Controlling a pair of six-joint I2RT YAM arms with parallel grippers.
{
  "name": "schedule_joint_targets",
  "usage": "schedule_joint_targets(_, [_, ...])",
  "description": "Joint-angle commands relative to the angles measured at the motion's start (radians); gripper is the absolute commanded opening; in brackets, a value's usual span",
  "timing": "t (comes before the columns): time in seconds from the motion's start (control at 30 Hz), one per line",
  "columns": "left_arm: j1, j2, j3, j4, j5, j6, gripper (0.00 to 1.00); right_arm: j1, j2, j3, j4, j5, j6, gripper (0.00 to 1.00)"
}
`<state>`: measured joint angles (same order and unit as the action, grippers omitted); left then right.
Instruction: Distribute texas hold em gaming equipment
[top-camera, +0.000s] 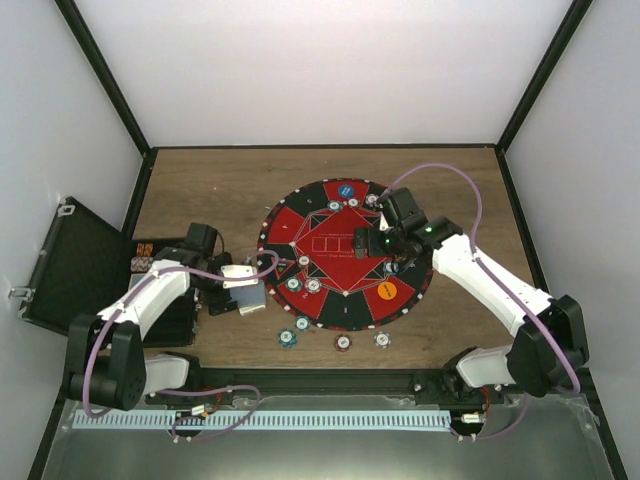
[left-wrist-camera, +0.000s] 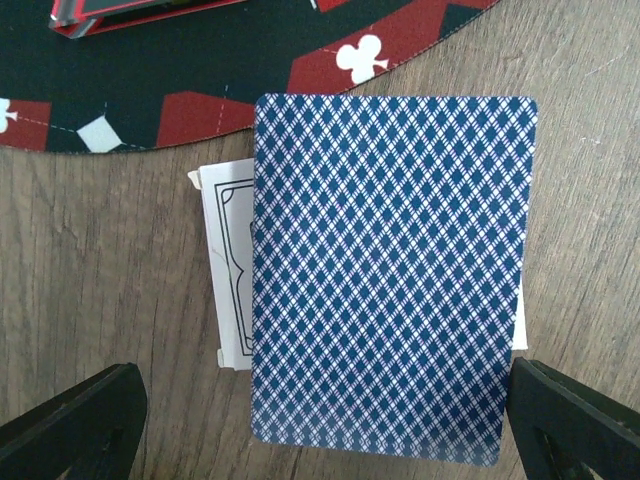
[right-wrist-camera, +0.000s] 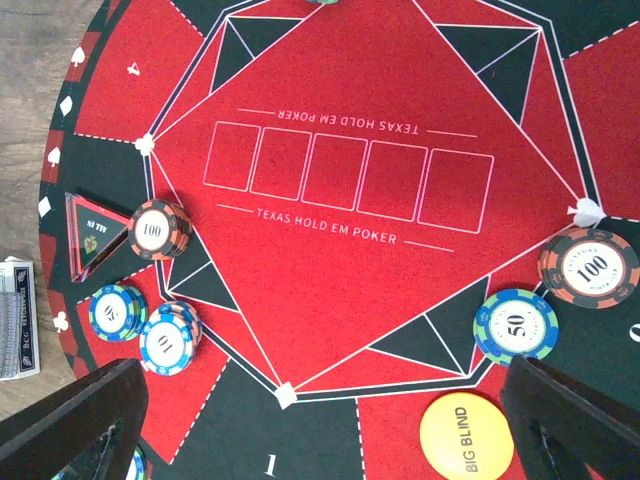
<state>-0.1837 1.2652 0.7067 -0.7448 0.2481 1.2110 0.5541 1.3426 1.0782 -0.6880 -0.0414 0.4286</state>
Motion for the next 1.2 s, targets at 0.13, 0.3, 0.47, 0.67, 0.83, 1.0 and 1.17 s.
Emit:
schedule_joint_targets(0.13, [-0.02,0.033,-0.012,0.014,-0.008,0.028,1.0,0.026,-0.033,0.047,-0.033,-0.008,0.021,1.0])
schedule_joint_targets(0.3, [-0.023,0.044,-0.016,0.026,-0.015,0.031,1.0,0.029,-0.04,0.054,-0.04,-0.013,0.028,1.0])
schedule_joint_targets(0.47, [-0.025,0.065,-0.029,0.056,-0.018,0.028,1.0,0.03,-0.037,0.062,-0.042,-0.022,0.033,1.0])
schedule_joint_targets(0.67, [-0.027,0.088,-0.032,0.077,-0.014,0.027,1.0,0.039,-0.036,0.065,-0.039,-0.026,0.041,1.0])
schedule_joint_targets(0.83, [-0.026,0.097,-0.043,0.094,-0.018,0.028,1.0,0.048,-0.029,0.052,-0.027,-0.037,0.046,1.0])
schedule_joint_targets(1.0, [-0.026,0.105,-0.076,0.128,-0.049,0.043,1.0,0.053,-0.026,0.047,-0.016,-0.043,0.05,1.0])
schedule_joint_targets(1.17, [-0.026,0.12,-0.089,0.145,-0.078,0.046,1.0,0.056,-0.021,0.049,-0.015,-0.046,0.05,1.0])
